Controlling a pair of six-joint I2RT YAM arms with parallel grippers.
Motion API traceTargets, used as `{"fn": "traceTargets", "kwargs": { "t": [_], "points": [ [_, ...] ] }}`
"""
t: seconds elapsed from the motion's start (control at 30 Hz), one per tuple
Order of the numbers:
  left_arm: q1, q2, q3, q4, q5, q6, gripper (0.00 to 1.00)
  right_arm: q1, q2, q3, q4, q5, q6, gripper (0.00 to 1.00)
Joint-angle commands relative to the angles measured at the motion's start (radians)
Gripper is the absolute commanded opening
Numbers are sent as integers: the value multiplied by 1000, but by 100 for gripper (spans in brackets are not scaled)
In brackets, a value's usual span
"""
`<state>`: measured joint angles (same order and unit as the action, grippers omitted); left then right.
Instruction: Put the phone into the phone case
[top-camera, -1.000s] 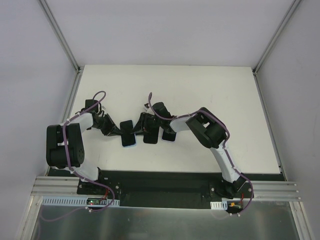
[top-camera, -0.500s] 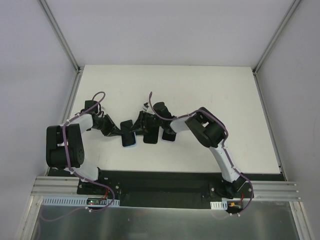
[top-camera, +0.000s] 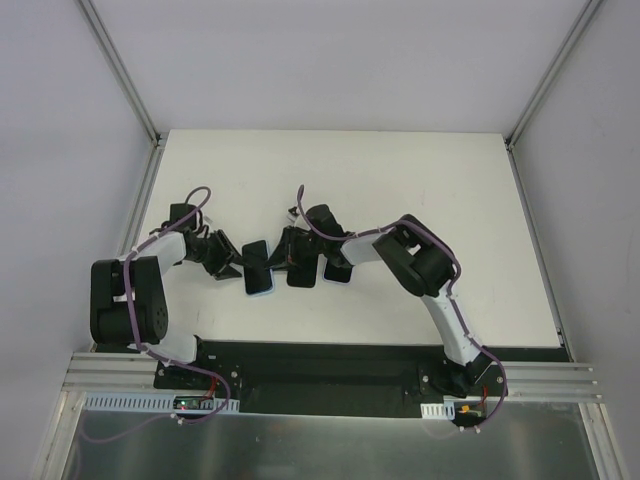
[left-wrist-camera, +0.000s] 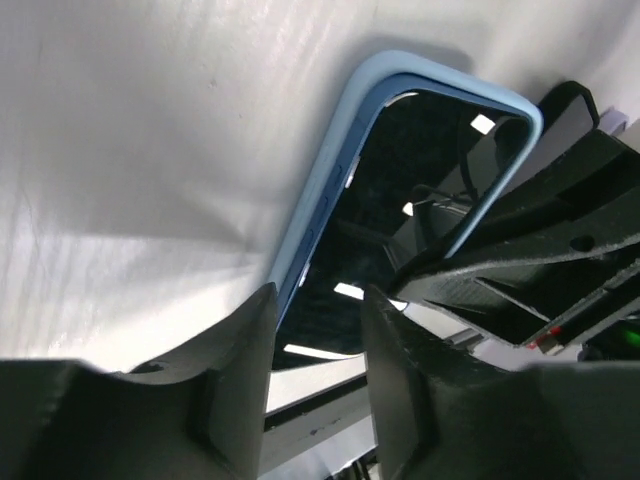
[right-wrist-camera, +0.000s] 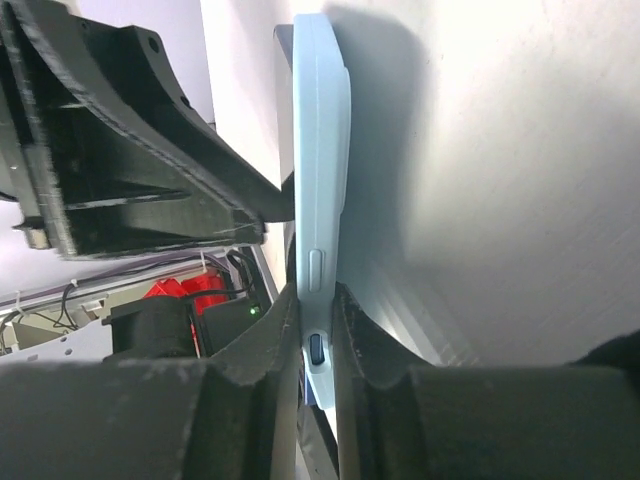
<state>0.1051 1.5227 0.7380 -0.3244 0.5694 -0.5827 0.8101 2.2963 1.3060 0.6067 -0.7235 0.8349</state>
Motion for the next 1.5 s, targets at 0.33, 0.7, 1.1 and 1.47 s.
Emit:
{"fn": "traceTargets", "kwargs": {
  "t": [0.33, 0.7, 1.1, 1.47],
  "points": [
    [24, -337, 61, -52, 213, 109, 78, -92, -283, -141, 108, -187, -28, 1],
    [22, -380, -35, 242, 564, 6, 77, -121, -370, -235, 460, -344, 125, 3],
    [22, -340, -117, 585, 633, -210, 48, -132, -287, -293, 926, -347, 415, 5],
    [16, -315, -140, 677, 632, -272, 0, -135, -282, -332, 926, -360, 411, 11]
  ]
}}
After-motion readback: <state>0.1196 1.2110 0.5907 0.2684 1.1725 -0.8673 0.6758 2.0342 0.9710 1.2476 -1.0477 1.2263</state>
